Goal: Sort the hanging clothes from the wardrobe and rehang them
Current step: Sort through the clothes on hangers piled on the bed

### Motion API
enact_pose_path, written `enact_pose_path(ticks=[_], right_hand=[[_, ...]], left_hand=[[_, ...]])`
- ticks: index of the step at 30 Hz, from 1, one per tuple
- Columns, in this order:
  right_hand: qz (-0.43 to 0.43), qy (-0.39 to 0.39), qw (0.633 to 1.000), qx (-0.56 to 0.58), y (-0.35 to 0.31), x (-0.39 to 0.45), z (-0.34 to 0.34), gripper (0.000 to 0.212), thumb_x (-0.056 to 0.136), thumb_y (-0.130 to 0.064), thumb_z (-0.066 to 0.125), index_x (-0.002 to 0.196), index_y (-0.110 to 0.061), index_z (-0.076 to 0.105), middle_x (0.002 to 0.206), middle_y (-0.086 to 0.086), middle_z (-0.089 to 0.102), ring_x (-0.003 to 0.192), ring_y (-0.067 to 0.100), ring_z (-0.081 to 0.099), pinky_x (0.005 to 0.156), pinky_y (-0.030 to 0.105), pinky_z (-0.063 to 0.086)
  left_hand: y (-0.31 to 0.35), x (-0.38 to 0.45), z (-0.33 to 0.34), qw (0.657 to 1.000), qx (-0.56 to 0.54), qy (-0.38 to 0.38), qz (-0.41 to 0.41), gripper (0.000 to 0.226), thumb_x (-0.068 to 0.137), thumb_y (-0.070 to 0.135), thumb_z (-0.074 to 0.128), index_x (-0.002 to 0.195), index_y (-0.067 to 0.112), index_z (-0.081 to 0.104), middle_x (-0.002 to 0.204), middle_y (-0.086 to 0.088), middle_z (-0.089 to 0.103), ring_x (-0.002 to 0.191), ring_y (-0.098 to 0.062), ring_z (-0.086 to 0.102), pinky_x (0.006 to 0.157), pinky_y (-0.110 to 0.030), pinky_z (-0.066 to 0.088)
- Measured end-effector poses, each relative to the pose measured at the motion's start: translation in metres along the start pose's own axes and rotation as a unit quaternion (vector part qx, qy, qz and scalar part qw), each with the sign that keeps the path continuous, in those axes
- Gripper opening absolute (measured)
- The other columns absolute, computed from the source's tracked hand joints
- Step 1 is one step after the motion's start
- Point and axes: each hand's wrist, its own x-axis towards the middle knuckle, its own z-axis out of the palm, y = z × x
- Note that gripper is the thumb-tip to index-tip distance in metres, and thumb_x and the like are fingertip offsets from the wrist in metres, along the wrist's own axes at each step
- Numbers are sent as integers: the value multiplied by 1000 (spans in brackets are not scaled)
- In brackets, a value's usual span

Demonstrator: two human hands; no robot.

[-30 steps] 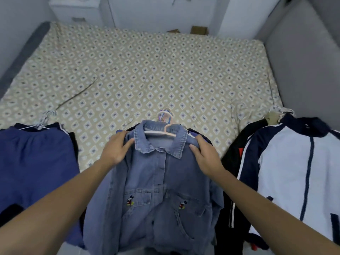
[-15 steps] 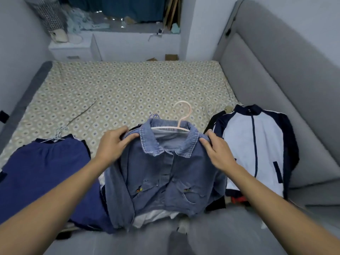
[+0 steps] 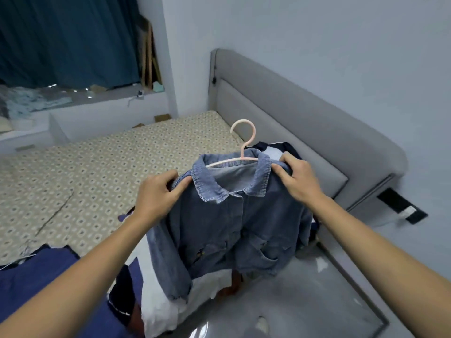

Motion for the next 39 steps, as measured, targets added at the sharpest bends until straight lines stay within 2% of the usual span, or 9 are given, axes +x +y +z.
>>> enact_pose_path(ticks=[3, 9, 12, 18, 21, 27, 32, 35, 39], right_hand=[[3, 31, 999, -26, 35, 8, -39, 37, 97, -56, 53, 84, -21, 49, 75, -4, 60, 72, 26, 57, 67, 48, 48], [30, 57, 997, -41, 135, 31, -100, 41, 95, -59, 53, 81, -20, 49, 72, -5, 59, 71, 28, 59, 68, 50, 50], [45, 52, 997, -43, 187, 49, -124, 39, 95, -59, 55, 79, -24, 48, 70, -6, 58, 71, 25, 58, 68, 50, 50], [36, 20, 998, -54, 261, 102, -145, 42, 94, -59, 54, 77, -23, 44, 67, -8, 53, 68, 24, 53, 65, 47, 47], [20, 1, 998, -61, 287, 135, -134, 42, 95, -58, 54, 77, -21, 43, 67, -7, 52, 68, 25, 53, 64, 46, 45], [14, -57, 993, -103, 343, 200, -85, 40, 100, -53, 58, 77, -23, 42, 71, -9, 51, 69, 21, 51, 62, 40, 39], [37, -98, 990, -96, 384, 256, -39, 42, 99, -60, 50, 77, -26, 39, 71, -10, 50, 70, 20, 50, 61, 39, 35], [66, -109, 988, -92, 403, 290, -9, 40, 101, -56, 54, 77, -28, 39, 75, -8, 53, 76, 23, 52, 63, 39, 38], [90, -126, 986, -68, 446, 345, 38, 42, 98, -63, 51, 84, -24, 47, 84, 0, 61, 83, 27, 58, 69, 44, 49]], left_hand=[[41, 25, 32, 1000, 24, 4, 15, 57, 95, 63, 49, 65, 17, 36, 51, 3, 42, 53, -26, 50, 52, -42, 37], [110, 76, 127, 999, 18, -34, 31, 55, 96, 65, 44, 64, 20, 36, 54, 4, 42, 59, -28, 52, 53, -41, 30], [140, 101, 174, 998, 14, -52, 19, 56, 95, 68, 42, 63, 23, 36, 54, 5, 44, 58, -25, 51, 53, -39, 28], [167, 137, 245, 995, 31, -88, -26, 62, 98, 69, 44, 69, 14, 45, 56, 0, 50, 58, -21, 53, 50, -37, 23], [157, 157, 270, 993, 27, -111, -42, 59, 101, 62, 49, 68, 14, 42, 56, -1, 49, 56, -17, 51, 51, -37, 24], [110, 206, 327, 987, 11, -145, -75, 58, 101, 65, 46, 69, 17, 40, 57, -1, 51, 58, -15, 53, 52, -37, 33], [70, 250, 370, 980, 6, -167, -107, 55, 103, 65, 42, 72, 20, 42, 60, 1, 53, 60, -16, 54, 54, -38, 38], [52, 276, 389, 974, 7, -184, -134, 46, 105, 58, 43, 77, 22, 42, 66, 3, 55, 68, -24, 57, 59, -40, 39], [22, 313, 425, 965, 0, -191, -182, 35, 106, 49, 47, 85, 22, 44, 71, 4, 55, 74, -30, 57, 62, -41, 37]])
